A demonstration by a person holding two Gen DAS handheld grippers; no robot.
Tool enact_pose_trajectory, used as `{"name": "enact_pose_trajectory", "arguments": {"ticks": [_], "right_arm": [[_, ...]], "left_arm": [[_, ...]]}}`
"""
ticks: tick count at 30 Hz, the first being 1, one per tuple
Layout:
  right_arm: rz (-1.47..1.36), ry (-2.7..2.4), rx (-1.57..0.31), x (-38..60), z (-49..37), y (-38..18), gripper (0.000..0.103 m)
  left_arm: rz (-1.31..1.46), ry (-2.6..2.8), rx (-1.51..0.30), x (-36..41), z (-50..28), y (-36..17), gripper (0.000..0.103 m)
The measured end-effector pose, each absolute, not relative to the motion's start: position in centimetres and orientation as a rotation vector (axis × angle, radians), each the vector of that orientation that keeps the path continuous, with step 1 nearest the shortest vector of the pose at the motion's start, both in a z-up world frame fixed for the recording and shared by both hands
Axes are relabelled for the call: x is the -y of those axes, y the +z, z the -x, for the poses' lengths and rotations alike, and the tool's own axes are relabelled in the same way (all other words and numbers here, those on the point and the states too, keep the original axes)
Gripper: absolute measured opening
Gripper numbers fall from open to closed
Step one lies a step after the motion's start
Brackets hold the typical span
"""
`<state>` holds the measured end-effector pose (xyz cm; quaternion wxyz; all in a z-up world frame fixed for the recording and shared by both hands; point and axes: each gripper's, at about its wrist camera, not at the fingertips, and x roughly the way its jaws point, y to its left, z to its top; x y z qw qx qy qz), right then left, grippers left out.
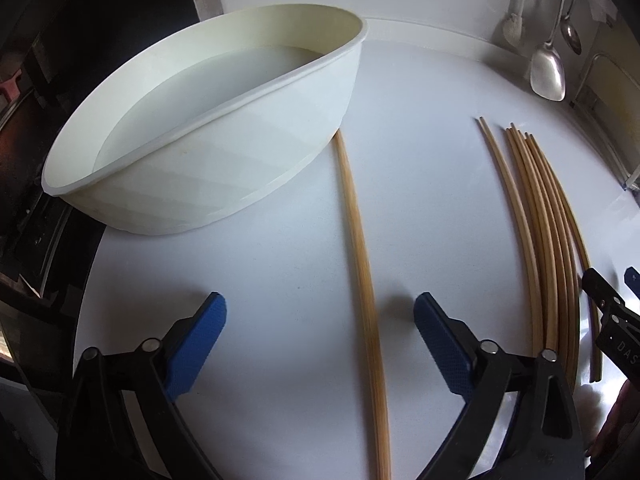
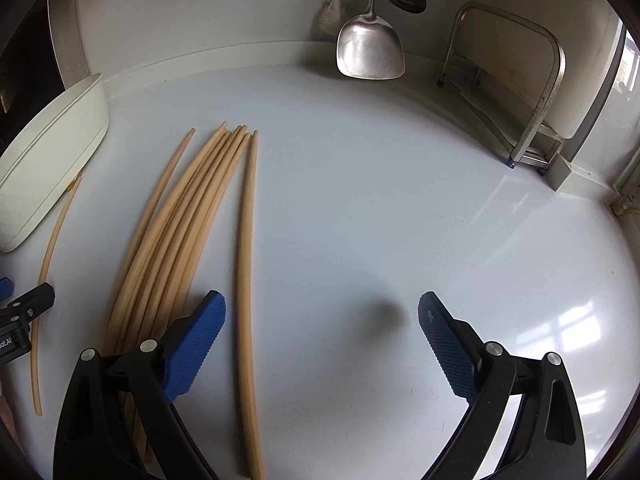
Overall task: Organize utensils
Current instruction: 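Close the right tool on one wooden chopstick while the left tool grasps another, then carry the held chopsticks with both tools over the white basin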
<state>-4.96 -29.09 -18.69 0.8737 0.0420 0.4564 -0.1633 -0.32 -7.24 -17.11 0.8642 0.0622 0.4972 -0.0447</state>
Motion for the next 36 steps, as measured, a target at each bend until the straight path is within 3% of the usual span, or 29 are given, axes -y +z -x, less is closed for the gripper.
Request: {"name": "enact_pose_trajectory", "arguments": {"ticks": [4, 7, 9, 12, 13, 15, 26, 36], "right_arm": [[-0.102, -0.305, -0.934, 28.9, 5.2, -18.7, 0.079], [-0.095, -0.265, -0.930, 28.4, 5.3, -18.5, 0.064], [-0.075, -0.238, -0.932, 27.7, 5.2, -18.4, 0.047], [-0.042, -0.199, -0.946, 26.8, 4.8, -18.2, 0.029], [-0.037, -0.189, -0.947, 26.6, 4.6, -18.2, 0.025], [-0.014, -0.179, -0.950, 26.2, 4.5, -18.2, 0.006], [-0.130, -0.182, -0.959, 28.1, 5.9, -17.3, 0.006], [-0.176, -0.147, -0.888, 29.4, 6.3, -11.7, 0.006]], "left_arm": [[-0.140, -0.128, -1.009, 8.2, 1.3, -16.8, 0.066], [-0.130, -0.153, -1.012, 8.4, 1.6, -16.6, 0.050], [-0.121, -0.169, -1.015, 8.6, 1.8, -16.5, 0.027], [-0.164, -0.198, -1.011, 9.6, 2.2, -16.5, 0.010], [-0.178, -0.200, -1.010, 9.8, 2.3, -16.5, 0.009], [-0.189, -0.204, -1.007, 9.9, 2.5, -16.5, 0.007], [-0.161, -0.233, -1.029, 10.4, 2.8, -15.6, 0.007], [-0.116, -0.270, -0.989, 12.1, 3.7, -8.6, 0.007]]}}
